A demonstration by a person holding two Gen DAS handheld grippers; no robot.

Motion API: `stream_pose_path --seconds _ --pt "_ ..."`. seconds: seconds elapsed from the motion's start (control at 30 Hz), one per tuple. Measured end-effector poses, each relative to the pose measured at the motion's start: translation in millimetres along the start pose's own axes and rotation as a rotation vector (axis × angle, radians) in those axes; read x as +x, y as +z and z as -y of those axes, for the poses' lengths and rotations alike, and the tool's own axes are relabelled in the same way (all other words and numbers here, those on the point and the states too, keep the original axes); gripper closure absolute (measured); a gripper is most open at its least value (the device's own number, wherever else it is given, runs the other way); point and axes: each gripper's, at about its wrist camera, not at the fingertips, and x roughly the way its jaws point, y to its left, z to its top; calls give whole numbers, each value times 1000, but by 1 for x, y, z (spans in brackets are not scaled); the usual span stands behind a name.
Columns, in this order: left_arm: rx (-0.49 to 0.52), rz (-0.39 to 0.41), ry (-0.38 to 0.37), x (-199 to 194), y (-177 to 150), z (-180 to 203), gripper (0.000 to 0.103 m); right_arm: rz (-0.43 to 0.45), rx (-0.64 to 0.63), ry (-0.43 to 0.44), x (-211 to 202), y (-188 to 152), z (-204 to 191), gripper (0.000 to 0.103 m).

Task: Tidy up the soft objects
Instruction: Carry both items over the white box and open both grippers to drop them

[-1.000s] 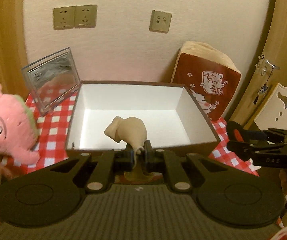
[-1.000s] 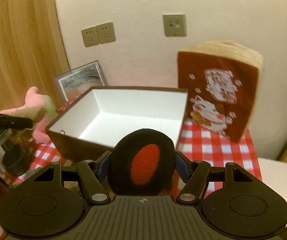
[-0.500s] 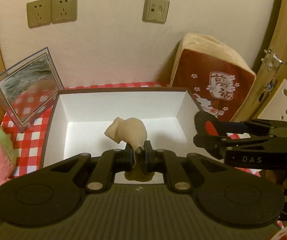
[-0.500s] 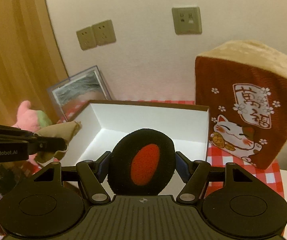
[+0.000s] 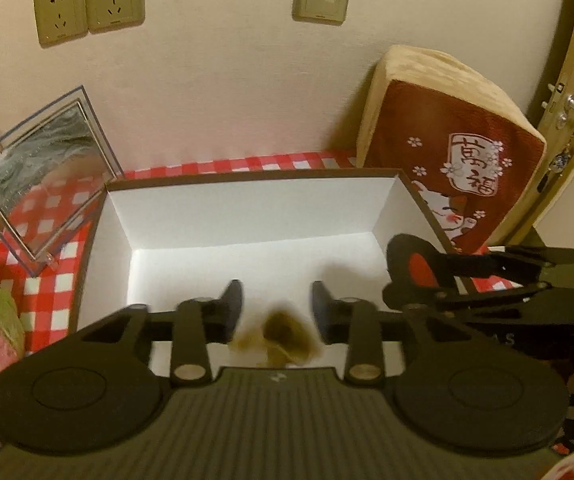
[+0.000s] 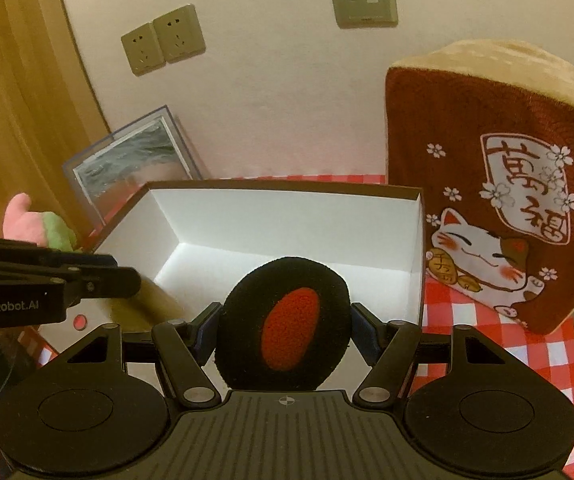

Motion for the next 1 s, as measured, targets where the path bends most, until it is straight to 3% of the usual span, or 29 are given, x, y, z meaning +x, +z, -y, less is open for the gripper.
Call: stream_pose_path --seconds 0.13,0.43,0.7,1.0 --pt "4 14 17 -1 4 0 56 -1 8 3 1 0 1 36" --pt "-11 14 25 -9 0 -6 55 21 28 18 -1 2 -2 35" --pt "-17 22 36 -22 -5 -10 55 67 59 30 -10 8 -4 22" --pt "-21 34 43 -38 -10 -12 53 79 64 20 -25 6 -5 20"
